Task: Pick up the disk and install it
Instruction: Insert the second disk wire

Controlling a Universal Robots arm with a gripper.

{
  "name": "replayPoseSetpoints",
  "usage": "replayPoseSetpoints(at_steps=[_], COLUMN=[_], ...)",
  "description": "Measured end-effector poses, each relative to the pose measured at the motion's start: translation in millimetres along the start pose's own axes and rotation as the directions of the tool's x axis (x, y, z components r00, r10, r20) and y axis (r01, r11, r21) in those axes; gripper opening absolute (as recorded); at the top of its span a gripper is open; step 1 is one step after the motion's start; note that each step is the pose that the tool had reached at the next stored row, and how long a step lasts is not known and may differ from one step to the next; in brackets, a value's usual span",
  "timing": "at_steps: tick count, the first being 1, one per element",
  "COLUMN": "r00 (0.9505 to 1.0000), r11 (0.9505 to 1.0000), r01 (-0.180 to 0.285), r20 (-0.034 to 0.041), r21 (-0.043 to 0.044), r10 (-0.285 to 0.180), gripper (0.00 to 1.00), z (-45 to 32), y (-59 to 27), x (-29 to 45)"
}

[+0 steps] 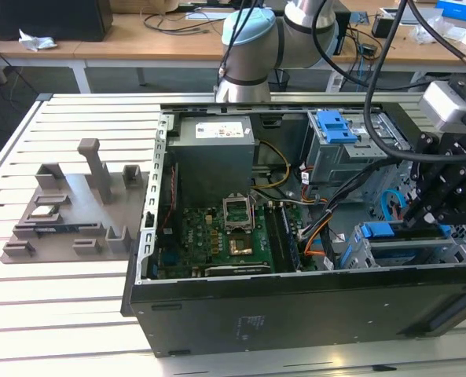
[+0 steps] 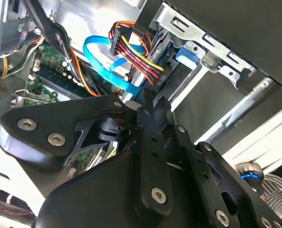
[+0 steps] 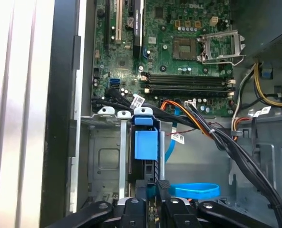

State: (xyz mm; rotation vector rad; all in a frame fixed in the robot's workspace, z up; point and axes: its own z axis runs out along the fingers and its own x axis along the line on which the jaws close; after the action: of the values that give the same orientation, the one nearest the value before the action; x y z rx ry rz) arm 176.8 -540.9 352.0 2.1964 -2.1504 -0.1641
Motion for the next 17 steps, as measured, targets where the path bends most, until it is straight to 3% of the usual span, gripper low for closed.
replayPoseSetpoints(at_steps=[3, 4, 9, 12, 17], r00=[1.0000, 1.0000, 1.0000, 1.0000, 1.0000], r11=[1.0000, 1.0000, 1.0000, 1.0000, 1.0000], r01=[0.000, 0.000, 0.000, 0.000, 0.000], r20=[0.0000, -0.0001, 0.0000, 0.0001, 0.0002], r21=[0.0000, 0.0000, 0.0000, -0.0055, -0.0086], r10=[0.000, 0.000, 0.000, 0.000, 0.000], gripper=[0.24, 0.15, 0.11, 0.11, 0.11], z=[-5.8, -9.0, -21.7, -18.8, -5.2], y=[0.7, 1.1, 2.5, 1.7, -1.6], x=[-1.7, -2.9, -5.1, -5.1, -4.5])
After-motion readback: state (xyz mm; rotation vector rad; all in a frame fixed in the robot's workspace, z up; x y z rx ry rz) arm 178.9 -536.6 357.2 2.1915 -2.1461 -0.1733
